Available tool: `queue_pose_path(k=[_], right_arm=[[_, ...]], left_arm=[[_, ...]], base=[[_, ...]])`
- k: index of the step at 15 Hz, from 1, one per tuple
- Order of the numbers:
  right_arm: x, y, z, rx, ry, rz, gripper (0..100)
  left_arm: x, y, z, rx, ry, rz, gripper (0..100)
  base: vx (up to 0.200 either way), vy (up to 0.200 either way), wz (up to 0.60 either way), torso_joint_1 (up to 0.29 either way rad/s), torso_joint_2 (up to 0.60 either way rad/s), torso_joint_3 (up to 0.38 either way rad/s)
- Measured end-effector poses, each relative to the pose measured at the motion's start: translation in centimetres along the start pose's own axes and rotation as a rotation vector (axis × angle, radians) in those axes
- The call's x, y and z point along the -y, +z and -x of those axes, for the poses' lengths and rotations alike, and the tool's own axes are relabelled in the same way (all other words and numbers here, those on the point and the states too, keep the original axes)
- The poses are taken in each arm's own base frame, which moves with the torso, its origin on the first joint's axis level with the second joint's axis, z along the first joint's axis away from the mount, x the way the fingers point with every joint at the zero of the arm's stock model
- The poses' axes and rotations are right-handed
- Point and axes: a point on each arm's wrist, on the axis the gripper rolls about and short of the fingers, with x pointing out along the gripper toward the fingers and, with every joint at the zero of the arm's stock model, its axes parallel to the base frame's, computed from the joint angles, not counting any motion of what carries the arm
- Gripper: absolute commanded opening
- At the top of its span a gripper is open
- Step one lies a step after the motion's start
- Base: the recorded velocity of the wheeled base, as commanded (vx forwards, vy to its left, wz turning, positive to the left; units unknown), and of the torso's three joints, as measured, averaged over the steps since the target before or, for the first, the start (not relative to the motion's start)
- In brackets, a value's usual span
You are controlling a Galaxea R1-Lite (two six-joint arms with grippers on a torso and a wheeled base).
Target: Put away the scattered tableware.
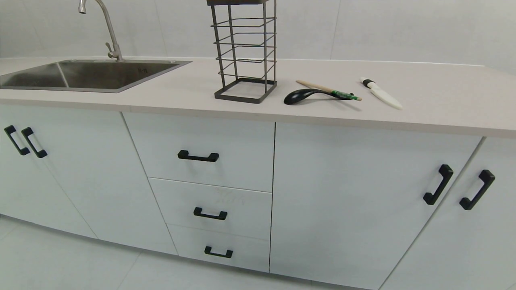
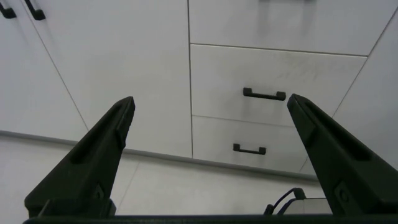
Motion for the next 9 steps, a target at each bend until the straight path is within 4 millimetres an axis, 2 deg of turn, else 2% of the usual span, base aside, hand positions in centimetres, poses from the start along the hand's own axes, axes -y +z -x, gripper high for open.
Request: queue_pose_path(k=[9], right_arm=[[0.0, 0.0, -0.01, -0.001, 0.002, -0.001, 0]], left_arm=[[0.02, 0.01, 0.0, 0.001, -0.01, 0.001, 100]], base=[[0.0, 0.0, 0.0, 0.0, 0.0, 0.0]])
